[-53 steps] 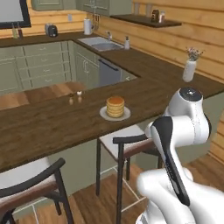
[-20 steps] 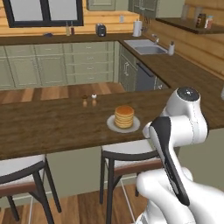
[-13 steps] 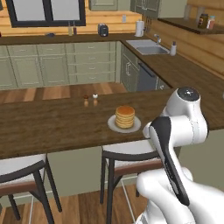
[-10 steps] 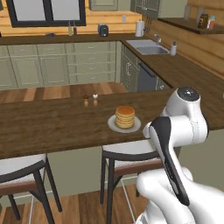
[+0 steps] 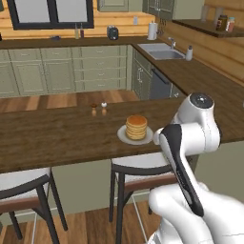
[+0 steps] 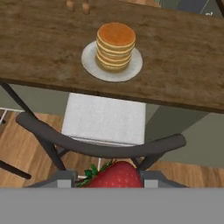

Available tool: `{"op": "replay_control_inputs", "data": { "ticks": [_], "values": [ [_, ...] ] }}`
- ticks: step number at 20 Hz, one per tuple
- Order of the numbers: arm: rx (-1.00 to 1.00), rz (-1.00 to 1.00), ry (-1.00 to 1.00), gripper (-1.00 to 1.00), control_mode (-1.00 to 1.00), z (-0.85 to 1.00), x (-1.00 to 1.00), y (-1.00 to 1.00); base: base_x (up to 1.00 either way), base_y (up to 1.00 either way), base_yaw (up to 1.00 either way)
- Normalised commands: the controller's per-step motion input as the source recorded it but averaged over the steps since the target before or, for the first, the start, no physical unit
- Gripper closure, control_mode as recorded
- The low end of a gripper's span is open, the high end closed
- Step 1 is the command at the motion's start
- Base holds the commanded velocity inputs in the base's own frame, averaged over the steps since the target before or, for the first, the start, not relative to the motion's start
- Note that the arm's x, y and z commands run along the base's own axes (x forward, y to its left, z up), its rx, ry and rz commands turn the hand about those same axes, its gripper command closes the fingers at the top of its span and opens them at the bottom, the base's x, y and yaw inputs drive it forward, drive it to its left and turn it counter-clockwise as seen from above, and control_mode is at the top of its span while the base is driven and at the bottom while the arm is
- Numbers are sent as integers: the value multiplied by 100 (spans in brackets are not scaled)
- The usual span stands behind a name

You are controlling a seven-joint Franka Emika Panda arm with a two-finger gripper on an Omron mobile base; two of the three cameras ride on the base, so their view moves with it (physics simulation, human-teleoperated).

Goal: Take the strawberry from the fridge and place it on top of the pancake, located on the dining counter.

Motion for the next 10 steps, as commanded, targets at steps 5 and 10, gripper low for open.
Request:
{"op": "replay_control_inputs", "data": {
  "ticks": [5,10],
  "values": [
    [5,5,-7,100,-100,11,100,1,0,0,0],
    [2,0,0,100,-100,3,100,1,0,0,0]
  ]
}}
